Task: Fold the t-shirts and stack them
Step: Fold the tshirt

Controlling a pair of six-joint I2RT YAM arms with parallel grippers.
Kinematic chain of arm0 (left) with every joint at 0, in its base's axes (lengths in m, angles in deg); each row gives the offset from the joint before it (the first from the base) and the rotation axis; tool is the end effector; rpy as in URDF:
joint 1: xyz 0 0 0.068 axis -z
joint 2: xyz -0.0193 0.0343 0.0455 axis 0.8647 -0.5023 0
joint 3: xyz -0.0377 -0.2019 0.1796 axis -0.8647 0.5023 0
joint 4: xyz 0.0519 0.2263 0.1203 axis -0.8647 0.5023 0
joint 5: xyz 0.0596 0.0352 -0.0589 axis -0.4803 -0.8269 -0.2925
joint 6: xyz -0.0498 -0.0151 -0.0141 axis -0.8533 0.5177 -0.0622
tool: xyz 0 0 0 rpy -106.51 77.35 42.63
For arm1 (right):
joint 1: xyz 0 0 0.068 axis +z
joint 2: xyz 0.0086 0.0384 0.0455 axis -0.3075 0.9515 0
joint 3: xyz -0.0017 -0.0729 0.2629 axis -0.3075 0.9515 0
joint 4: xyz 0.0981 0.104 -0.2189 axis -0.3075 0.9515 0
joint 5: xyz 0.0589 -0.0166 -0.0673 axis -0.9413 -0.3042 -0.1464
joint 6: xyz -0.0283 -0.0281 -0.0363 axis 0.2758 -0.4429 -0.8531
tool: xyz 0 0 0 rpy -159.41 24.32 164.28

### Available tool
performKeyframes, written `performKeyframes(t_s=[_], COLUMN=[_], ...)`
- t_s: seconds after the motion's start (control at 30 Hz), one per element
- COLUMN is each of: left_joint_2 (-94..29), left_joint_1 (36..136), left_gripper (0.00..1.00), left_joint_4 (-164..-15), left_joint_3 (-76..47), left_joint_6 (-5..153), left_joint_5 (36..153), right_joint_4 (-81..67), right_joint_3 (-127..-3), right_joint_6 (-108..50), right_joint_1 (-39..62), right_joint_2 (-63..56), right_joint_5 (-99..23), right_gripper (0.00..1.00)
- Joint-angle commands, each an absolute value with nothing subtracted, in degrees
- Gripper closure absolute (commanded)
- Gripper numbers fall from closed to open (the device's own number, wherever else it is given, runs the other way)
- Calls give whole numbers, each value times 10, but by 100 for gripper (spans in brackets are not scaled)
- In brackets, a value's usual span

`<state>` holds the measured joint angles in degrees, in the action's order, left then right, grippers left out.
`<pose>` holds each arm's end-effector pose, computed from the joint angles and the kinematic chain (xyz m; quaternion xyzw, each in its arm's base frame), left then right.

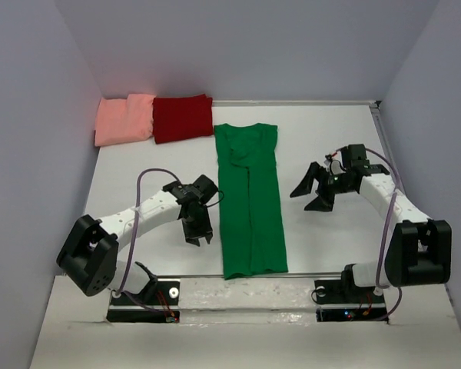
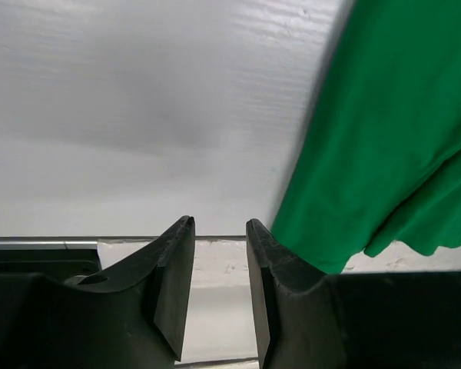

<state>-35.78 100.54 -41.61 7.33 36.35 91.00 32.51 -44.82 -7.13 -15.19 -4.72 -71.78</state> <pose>0.1811 -0.1596 0.2032 -0.0641 0.9880 -0.1239 0.0670 0.2642 0.0360 0.2359 0.1293 0.9067 0.3874 0.1051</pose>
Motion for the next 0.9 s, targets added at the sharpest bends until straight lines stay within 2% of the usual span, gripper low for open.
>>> performKeyframes(t_s=[0.0,0.2,0.37,0.47,0.87], left_joint_2=[-327,-357,-372,-384,-346], left_joint_1=[1049,1109,1136,1150,1197], left_gripper=[57,57,57,57,57], left_joint_4=[-476,-524,-544,-559,-574], left_joint_3=[87,109,115,122,180], left_joint_6=[319,279,258,251,195], left_joint_5=[949,972,981,988,1006], right_joint_4=[347,377,440,434,413], right_joint_3=[-384,-322,-267,-228,-112], right_joint_6=[-75,-79,-83,-42,40], right_joint_1=[-153,-141,-89,-43,1], right_joint_2=[-134,-161,-218,-255,-355], right_joint_5=[-739,-740,-711,-693,-682], right_gripper=[16,16,16,17,19])
